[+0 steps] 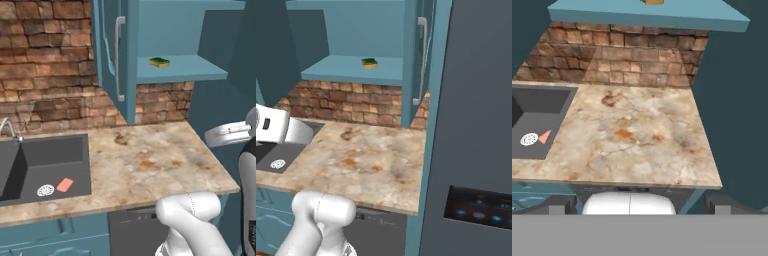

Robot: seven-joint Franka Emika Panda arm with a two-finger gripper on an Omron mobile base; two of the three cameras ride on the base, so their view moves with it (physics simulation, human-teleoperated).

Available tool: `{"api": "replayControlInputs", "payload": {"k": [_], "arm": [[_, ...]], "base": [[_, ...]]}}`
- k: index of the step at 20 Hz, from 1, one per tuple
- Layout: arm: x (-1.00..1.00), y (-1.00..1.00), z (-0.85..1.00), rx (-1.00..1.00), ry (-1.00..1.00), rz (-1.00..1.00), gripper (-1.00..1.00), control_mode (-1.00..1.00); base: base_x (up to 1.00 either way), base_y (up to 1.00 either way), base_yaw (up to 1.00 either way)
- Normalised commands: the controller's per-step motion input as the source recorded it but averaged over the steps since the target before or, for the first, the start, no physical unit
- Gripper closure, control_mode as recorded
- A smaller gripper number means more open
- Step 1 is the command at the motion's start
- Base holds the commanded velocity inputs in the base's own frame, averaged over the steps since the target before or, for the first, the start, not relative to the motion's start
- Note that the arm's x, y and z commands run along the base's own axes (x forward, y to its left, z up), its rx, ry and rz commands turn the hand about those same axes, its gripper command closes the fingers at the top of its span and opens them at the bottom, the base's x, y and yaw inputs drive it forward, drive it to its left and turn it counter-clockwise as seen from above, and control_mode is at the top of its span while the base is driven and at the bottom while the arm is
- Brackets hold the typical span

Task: Pick up the sponge and bar soap from the sink, and place them back in the cabinet, and close the cabinet doors.

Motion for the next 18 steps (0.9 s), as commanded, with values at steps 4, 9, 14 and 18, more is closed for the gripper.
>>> {"api": "replayControlInputs", "payload": {"k": [4, 9, 14, 18], "arm": [[0.0, 0.0, 0.0, 0.0, 0.0, 0.0, -1.0, 1.0], [0.0, 0.0, 0.0, 0.0, 0.0, 0.0, -1.0, 1.0], [0.0, 0.0, 0.0, 0.0, 0.0, 0.0, -1.0, 1.0], [0.0, 0.0, 0.0, 0.0, 0.0, 0.0, -1.0, 1.0]], "base": [[-0.58, 0.83, 0.04], [-0.55, 1.0, 0.0], [-0.1, 1.0, 0.0], [0.41, 0.74, 0.0]]}}
